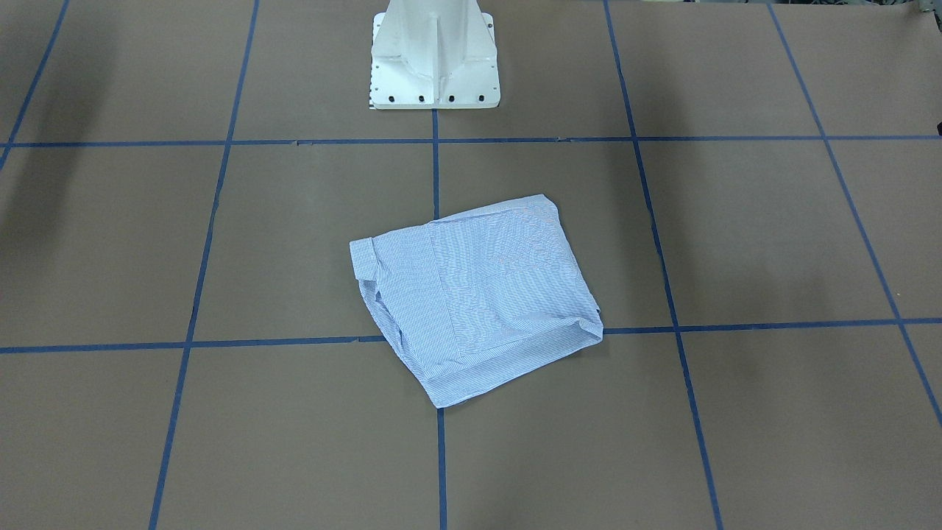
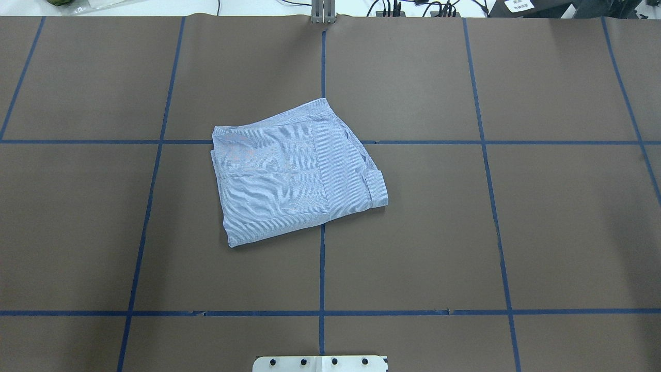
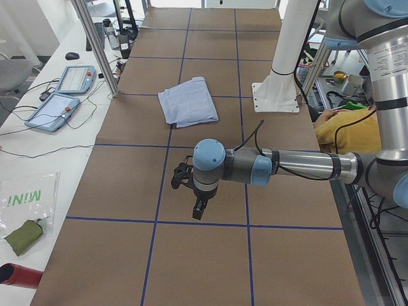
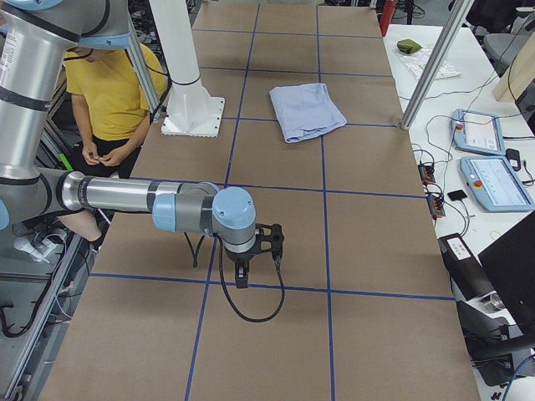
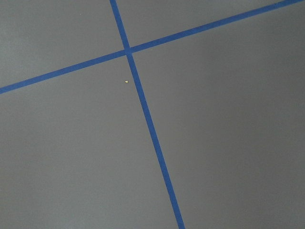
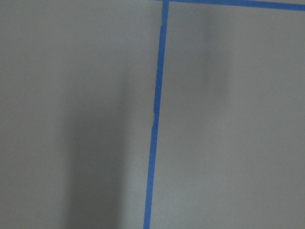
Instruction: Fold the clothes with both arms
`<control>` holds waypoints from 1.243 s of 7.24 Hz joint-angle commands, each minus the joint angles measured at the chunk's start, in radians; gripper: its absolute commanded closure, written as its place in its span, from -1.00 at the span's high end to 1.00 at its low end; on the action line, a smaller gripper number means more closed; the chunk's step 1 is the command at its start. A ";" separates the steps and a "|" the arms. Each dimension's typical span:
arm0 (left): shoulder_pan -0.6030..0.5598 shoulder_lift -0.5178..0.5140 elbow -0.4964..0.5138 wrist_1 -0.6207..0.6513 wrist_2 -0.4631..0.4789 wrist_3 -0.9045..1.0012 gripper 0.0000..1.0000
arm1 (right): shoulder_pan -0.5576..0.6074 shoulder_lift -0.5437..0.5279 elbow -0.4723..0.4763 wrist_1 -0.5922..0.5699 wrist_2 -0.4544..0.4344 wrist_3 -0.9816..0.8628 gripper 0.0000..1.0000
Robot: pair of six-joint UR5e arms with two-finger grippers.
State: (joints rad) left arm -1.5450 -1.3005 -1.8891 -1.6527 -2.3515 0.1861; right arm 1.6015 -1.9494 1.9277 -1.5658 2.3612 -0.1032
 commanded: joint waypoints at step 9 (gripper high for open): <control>-0.004 0.009 -0.013 -0.001 0.001 0.001 1.00 | -0.003 -0.008 0.002 -0.005 -0.054 0.010 1.00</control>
State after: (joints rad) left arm -1.5494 -1.2915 -1.9021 -1.6530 -2.3499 0.1872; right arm 1.5984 -1.9573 1.9298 -1.5707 2.3071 -0.0936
